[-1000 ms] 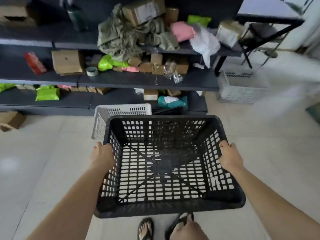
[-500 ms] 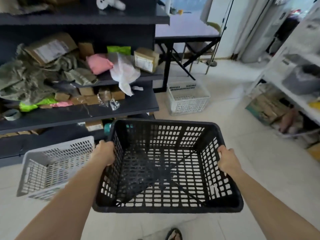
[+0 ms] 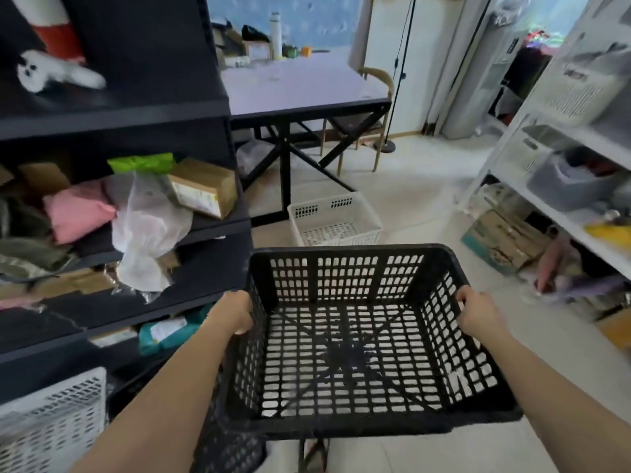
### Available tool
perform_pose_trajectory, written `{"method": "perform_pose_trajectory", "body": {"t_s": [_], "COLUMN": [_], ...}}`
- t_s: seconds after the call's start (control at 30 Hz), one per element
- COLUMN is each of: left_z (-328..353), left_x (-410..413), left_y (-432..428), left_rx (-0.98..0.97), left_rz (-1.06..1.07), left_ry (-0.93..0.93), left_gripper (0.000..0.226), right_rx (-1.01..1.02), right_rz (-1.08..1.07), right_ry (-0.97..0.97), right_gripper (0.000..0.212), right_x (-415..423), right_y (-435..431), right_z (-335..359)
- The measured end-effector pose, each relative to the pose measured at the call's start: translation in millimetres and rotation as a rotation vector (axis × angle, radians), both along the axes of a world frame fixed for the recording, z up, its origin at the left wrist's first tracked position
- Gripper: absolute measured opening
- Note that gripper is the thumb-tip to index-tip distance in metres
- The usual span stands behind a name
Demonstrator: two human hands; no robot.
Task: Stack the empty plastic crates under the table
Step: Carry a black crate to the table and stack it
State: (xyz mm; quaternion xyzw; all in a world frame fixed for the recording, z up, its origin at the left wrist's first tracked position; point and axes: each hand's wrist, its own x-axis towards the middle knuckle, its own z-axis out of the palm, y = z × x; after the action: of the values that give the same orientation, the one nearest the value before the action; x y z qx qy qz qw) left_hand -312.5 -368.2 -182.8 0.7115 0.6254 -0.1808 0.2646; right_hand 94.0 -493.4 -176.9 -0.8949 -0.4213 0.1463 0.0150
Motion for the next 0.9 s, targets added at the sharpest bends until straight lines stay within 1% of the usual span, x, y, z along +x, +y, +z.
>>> {"method": "perform_pose_trajectory", "body": {"t_s": [0.1, 0.2, 0.3, 0.5, 0.63, 0.73, 0.9], "left_z": [4.8, 11.3, 11.1, 3.5, -17.1, -34.5, -72.3], "left_x": [40.9, 78.9, 113.7, 176.2, 202.4, 213.7, 224.8], "left_y": [60.4, 114.0, 170.8, 284.4, 354.4, 404.8, 487.8], "left_rx": [0.001, 0.020, 0.039, 0.039, 0.053, 0.036, -0.028], "left_rz": [-0.019, -0.061, -0.062, 0.053, 0.134, 0.159, 0.242], "left_ry": [0.001, 0.016, 0.002, -0.021, -0.033, -0.049, -0.041], "left_gripper": [0.020, 0.031, 0.034, 0.034, 0.032, 0.033, 0.040], "right_rx": [0.035, 0.037, 0.040, 0.020, 0.012, 0.019, -0.003], "right_rz": [-0.015, 0.008, 0.015, 0.127, 0.210, 0.260, 0.268], "right_ry": [0.005, -0.012, -0.002, 0.020, 0.081, 0.092, 0.126], "right_gripper": [0.036, 0.036, 0.034, 0.032, 0.034, 0.037, 0.044], "right_x": [43.0, 81.8, 121.3, 191.1, 225.6, 241.9, 251.0], "right_y": [61.5, 119.7, 179.8, 323.0, 421.1, 490.7, 598.1], "right_z": [2.0, 4.8, -2.1, -19.7, -34.8, -43.4, -66.9]}}
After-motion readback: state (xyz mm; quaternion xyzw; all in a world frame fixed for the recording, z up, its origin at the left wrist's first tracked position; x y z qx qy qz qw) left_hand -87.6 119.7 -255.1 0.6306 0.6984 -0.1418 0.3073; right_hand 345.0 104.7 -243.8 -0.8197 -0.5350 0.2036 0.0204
